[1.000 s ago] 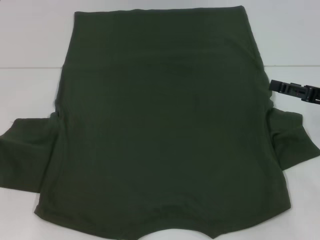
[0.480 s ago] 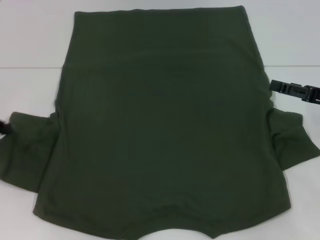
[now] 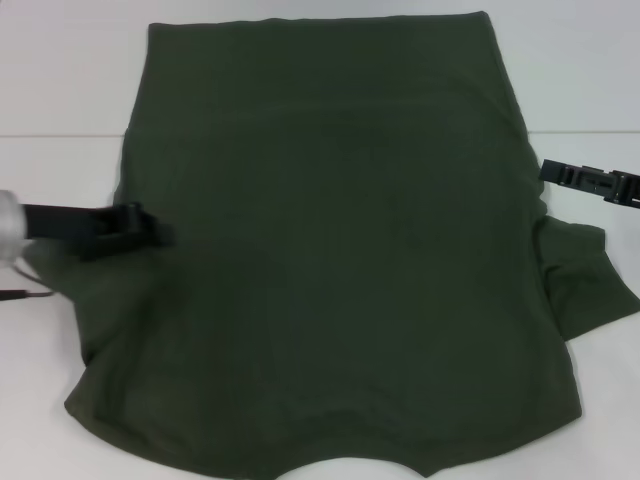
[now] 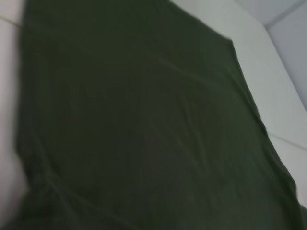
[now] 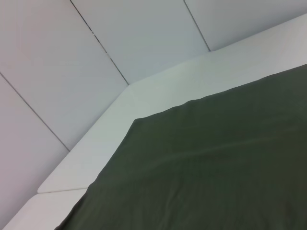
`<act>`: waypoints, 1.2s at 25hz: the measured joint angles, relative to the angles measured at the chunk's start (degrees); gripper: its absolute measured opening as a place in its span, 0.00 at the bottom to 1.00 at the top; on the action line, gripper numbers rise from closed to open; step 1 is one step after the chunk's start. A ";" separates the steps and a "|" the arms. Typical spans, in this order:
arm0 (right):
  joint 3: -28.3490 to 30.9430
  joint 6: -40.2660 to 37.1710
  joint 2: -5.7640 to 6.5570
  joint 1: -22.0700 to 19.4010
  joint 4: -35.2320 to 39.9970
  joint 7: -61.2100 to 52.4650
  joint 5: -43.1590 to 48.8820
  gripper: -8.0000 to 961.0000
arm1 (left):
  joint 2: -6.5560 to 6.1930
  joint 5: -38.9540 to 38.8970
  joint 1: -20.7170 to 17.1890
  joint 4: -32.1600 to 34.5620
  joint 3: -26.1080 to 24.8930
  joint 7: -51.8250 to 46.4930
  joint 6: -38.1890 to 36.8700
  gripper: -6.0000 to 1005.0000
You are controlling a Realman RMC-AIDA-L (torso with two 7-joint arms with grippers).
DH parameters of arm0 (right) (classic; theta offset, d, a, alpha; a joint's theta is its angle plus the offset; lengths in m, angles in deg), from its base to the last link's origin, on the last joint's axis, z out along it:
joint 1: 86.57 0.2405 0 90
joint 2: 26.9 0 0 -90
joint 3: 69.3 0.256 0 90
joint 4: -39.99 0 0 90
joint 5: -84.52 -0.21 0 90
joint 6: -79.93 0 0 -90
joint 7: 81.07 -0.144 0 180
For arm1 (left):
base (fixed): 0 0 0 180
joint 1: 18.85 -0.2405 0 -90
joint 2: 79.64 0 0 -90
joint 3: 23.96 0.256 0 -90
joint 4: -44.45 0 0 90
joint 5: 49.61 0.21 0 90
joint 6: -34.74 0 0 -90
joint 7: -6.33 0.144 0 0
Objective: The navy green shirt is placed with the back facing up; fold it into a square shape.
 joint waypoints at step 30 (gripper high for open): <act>0.00 0.32 0.59 -0.95 -1.50 0.29 0.01 0.98 | -3.63 -16.72 -7.87 -4.57 -1.14 13.01 -4.01 0.63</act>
